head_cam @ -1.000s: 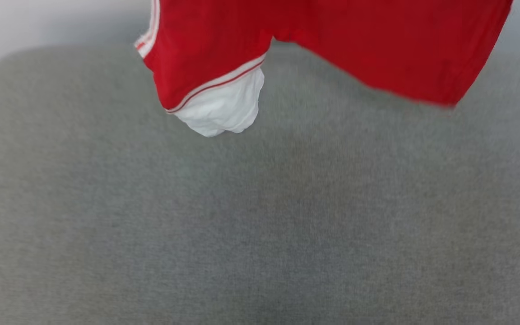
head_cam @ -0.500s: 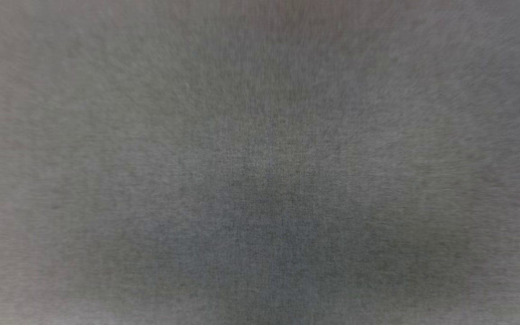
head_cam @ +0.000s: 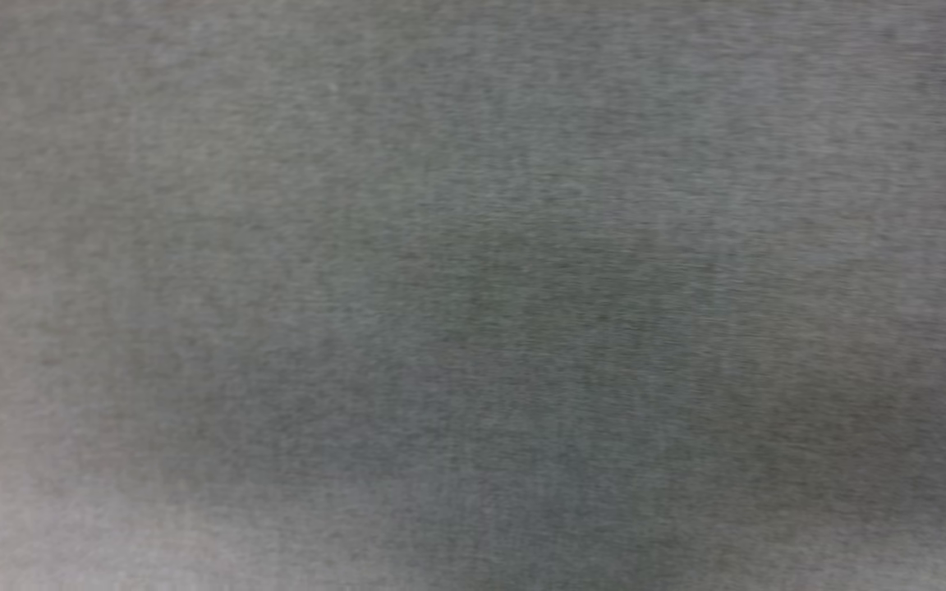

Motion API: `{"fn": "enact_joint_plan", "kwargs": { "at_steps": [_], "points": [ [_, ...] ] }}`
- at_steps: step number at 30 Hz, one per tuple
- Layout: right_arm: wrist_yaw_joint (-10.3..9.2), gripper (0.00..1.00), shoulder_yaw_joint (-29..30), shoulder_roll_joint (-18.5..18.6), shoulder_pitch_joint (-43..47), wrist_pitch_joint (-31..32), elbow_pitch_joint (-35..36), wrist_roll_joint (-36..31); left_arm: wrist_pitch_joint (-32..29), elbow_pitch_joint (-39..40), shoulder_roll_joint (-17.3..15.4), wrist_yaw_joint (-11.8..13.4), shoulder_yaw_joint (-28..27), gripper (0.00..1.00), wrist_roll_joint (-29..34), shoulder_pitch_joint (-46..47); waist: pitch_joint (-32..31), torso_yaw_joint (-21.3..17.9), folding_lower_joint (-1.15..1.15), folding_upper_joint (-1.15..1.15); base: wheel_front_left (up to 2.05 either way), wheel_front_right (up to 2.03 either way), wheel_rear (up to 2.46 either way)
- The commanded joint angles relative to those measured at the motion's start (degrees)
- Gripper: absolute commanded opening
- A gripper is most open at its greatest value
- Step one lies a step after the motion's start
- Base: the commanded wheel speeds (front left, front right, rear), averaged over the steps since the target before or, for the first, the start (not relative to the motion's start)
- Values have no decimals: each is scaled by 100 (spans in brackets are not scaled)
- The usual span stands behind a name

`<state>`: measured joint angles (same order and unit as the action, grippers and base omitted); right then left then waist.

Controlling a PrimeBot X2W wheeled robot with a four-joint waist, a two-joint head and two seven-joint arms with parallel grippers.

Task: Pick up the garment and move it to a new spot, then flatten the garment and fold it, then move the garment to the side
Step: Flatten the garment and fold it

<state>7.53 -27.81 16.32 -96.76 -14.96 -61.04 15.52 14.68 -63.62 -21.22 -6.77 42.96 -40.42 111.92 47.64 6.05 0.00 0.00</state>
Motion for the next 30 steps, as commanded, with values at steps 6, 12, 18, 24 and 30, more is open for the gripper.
{"fn": "enact_joint_plan", "kwargs": {
  "at_steps": [6, 12, 18, 24, 30],
  "points": [
    [-8, 0, -511, 186, 393, 158, 107, 638, -51, 268, -16, -66, 194, 0, -263, -754, -513, 308, 0, 0, 0, 0, 0],
    [-8, 0, -1094, 637, 1292, 657, 878, 1871, -413, 1175, -371, -69, 647, 0, -832, -1850, -1205, 360, 0, 0, 0, 0, 0],
    [-7, 0, -1606, 1297, 2498, 1077, 1856, 2857, -807, 2280, -1064, -70, 998, 0, -1320, -3117, -1988, 348, 0, 0, 0, 0, 0],
    [-7, 0, -1844, 1965, 3789, 1319, 2731, 3620, -1232, 3759, -1901, 490, 1072, 0, -1840, -4750, -2682, 348, 0, 0, 0, 0, 0],
    [-8, 0, -1916, 2432, 4814, 1392, 3277, 4008, -1398, 5488, -2769, 1470, 1088, 0, -2301, -6239, -3120, 366, 0, 0, 0, 0, 0]
  ]
}}
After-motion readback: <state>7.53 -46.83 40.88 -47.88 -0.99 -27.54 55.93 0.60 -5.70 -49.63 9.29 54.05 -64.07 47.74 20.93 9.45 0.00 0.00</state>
